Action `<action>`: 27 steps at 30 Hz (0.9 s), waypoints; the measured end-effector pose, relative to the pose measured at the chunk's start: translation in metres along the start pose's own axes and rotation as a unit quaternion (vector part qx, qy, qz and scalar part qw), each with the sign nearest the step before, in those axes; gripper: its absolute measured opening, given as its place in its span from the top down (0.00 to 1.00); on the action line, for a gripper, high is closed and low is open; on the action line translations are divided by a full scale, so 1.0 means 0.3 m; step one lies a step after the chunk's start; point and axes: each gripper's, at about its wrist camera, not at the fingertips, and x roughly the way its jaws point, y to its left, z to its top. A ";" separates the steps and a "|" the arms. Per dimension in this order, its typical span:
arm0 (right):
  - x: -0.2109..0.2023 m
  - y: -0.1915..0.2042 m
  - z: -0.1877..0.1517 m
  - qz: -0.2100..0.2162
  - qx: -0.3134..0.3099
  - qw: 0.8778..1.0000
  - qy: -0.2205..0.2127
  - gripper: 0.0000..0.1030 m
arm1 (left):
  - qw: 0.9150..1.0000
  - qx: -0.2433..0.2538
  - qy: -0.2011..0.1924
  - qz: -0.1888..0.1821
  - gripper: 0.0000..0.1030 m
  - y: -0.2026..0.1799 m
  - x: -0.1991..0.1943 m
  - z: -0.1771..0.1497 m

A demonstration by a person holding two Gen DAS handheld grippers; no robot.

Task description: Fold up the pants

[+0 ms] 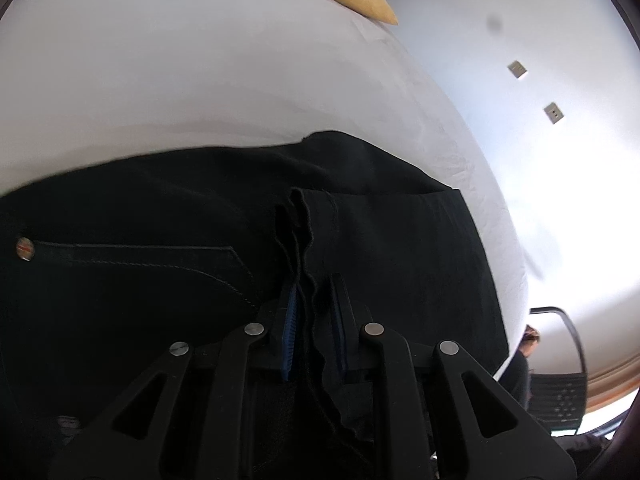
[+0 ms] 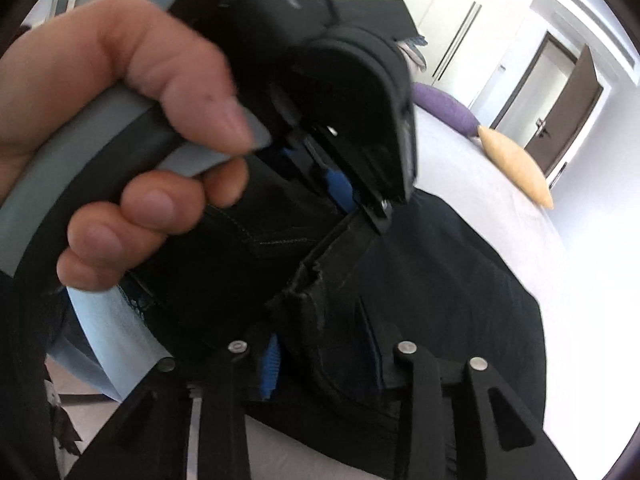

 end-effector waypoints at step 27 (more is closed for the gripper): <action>0.334 -1.093 -0.390 0.335 0.536 0.773 0.057 0.85 | 0.975 0.137 -0.038 0.172 0.86 -0.294 0.009 -0.275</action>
